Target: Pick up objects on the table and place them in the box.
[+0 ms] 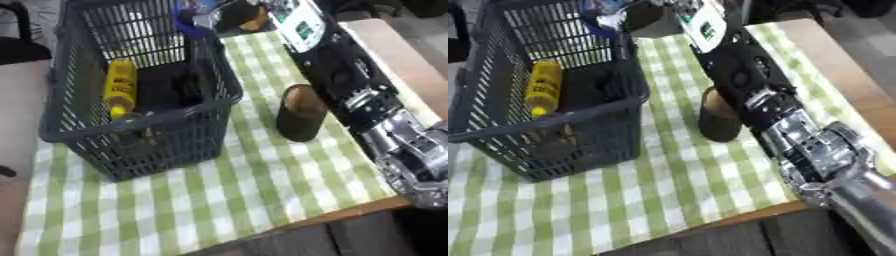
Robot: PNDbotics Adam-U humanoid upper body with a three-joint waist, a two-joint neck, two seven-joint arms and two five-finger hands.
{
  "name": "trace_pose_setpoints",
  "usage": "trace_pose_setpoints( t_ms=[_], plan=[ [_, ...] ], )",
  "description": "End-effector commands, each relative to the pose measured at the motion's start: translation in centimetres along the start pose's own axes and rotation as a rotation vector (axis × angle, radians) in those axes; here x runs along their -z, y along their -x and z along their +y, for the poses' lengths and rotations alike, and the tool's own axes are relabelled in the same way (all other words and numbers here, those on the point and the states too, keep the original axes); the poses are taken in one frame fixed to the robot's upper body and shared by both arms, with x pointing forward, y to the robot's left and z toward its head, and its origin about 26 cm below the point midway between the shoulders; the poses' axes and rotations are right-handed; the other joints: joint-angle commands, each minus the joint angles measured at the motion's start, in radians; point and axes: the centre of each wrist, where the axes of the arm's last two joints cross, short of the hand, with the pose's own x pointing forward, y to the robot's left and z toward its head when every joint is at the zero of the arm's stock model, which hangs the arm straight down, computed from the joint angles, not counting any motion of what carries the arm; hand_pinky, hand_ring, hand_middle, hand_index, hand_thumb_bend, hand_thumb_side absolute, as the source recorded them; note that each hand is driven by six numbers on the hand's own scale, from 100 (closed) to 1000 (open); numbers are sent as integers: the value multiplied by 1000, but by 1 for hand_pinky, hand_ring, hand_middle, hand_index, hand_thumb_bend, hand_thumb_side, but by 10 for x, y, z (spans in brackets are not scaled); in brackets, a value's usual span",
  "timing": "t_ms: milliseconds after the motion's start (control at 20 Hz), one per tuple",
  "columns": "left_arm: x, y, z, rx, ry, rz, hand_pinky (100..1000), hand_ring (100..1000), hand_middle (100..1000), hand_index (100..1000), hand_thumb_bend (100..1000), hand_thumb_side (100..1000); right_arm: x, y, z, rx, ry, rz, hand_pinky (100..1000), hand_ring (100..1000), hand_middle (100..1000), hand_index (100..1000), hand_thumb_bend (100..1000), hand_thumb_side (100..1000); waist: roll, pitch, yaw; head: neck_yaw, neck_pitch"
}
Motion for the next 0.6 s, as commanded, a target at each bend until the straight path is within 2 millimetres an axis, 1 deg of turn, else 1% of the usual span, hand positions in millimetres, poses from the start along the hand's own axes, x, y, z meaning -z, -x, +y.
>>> trace_pose_setpoints(
  t_ms=[50,250,300,350,400,450,500,550,600],
  plan=[
    [3,-4,0,-1,7,-17,374,804,746,759,393,907,9,0,4,-13,-47,-30,100,287,281,469,100,100,-1,-33,1,-5,-14],
    [3,-4,0,-2,8,-17,374,804,746,760,393,908,14,0,15,-4,-71,-50,100,294,293,476,100,100,-2,-31,2,-8,-15],
    [3,-4,0,-2,8,-17,374,804,746,760,393,908,15,-1,15,-9,-76,-60,194,407,418,583,271,130,-2,-31,2,-9,-16],
    [3,-4,-1,-2,9,-17,374,804,746,760,393,908,17,-3,15,-23,-88,-85,194,407,418,583,271,130,-3,-31,3,-9,-16],
    [3,-4,-1,-2,9,-17,375,804,746,760,392,909,18,-4,14,-39,-105,-106,796,747,761,857,467,506,-3,-31,3,-10,-16],
    [3,-4,0,-2,9,-17,375,804,746,760,391,909,21,-7,11,-81,-142,-147,957,861,868,928,503,618,-5,-30,3,-10,-17],
    [3,-4,0,-1,8,-17,375,804,746,760,391,909,21,-9,8,-114,-166,-177,1000,930,932,970,503,697,-5,-30,3,-10,-17],
    [3,-4,0,-2,8,-17,375,804,746,760,391,909,21,-9,5,-142,-180,-200,1000,942,945,978,490,719,-6,-30,2,-10,-18],
    [3,-4,0,-2,8,-17,375,804,747,760,391,909,21,-10,4,-159,-188,-210,1000,982,982,1000,501,779,-7,-30,2,-10,-18]
  ],
)
